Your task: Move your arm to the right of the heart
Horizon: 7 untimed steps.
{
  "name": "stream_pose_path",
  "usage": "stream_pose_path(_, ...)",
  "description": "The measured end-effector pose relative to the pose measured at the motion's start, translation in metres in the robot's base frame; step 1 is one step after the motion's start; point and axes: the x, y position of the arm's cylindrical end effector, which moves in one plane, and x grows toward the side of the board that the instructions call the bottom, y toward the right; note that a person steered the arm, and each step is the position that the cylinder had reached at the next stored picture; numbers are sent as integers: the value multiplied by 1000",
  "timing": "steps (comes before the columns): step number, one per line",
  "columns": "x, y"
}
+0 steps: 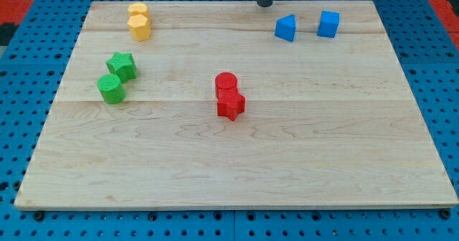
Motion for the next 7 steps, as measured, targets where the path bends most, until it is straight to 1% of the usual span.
stream_pose_path(7, 3, -2)
